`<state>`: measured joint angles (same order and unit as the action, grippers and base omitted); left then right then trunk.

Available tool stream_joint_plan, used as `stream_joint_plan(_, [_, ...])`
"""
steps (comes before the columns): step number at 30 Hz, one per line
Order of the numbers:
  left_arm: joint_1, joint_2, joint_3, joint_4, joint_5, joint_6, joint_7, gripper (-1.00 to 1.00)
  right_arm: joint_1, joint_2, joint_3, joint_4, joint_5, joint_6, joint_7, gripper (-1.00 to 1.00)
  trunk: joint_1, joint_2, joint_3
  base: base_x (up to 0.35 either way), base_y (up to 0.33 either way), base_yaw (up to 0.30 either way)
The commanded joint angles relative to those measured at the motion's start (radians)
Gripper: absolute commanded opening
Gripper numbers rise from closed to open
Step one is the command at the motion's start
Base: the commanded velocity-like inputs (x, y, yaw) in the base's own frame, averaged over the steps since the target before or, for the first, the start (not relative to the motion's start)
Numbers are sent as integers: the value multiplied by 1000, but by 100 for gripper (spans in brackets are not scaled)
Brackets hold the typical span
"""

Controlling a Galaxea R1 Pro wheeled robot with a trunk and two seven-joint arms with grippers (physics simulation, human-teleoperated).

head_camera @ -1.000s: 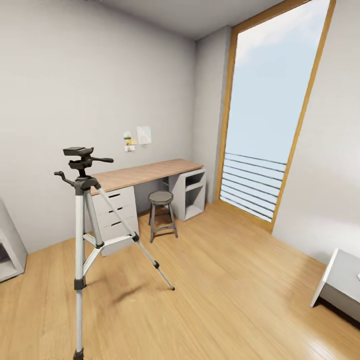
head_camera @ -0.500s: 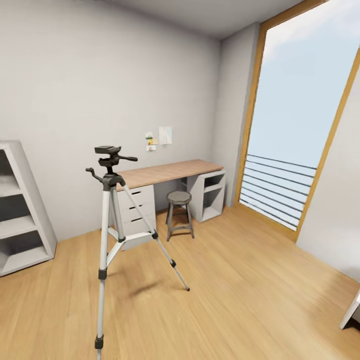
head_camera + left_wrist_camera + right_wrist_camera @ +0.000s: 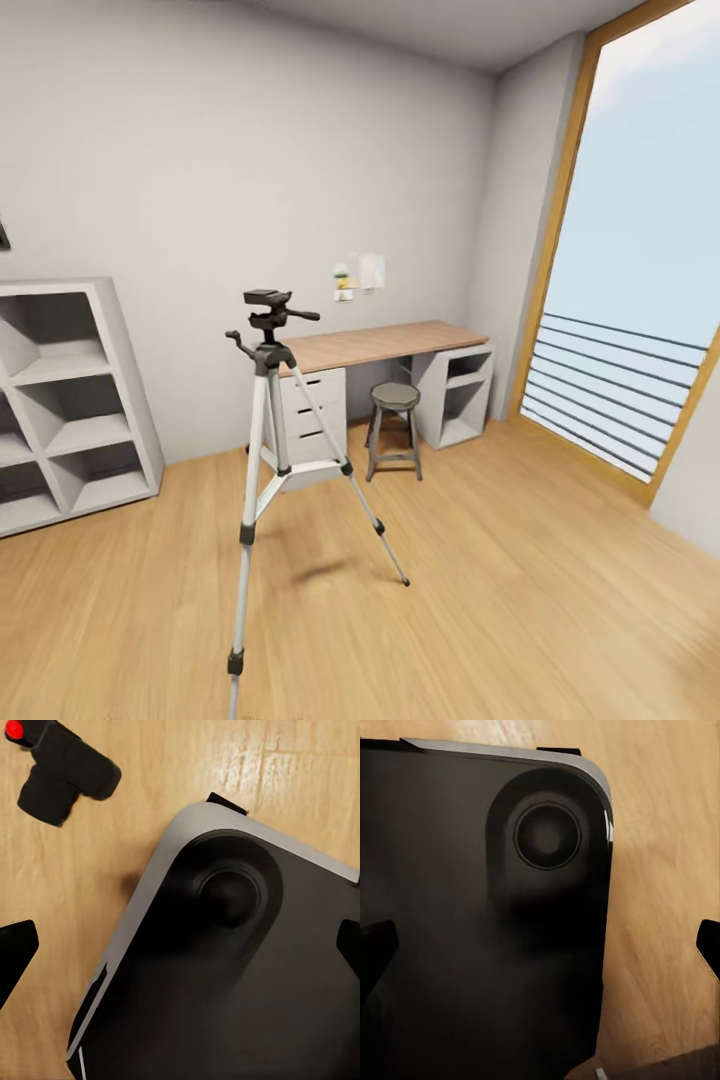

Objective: Attach the digital camera to the camera tripod in the bedroom.

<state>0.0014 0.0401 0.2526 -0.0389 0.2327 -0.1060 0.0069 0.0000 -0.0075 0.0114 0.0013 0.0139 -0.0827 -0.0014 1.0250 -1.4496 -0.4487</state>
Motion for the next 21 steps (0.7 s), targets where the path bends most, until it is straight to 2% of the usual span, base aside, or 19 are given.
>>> stream_joint_plan(1, [0,0,-3,-1,10,-1,1,100,0,0,1,0,1,-4,0,100,0,0,-1,0,-1,266])
stream_joint_plan(7, [0,0,-2,-1,10,-1,2,100,0,0,1,0,1,-4,0,100,0,0,-1,0,-58,266])
stream_joint_plan(17, [0,0,-2,-1,10,-1,2,100,0,0,1,0,1,-5,0,100,0,0,-1,0,-221,266])
stream_joint_plan(21, [0,0,-2,-1,10,-1,2,100,0,0,1,0,1,-5,0,100,0,0,-1,0,-98,267])
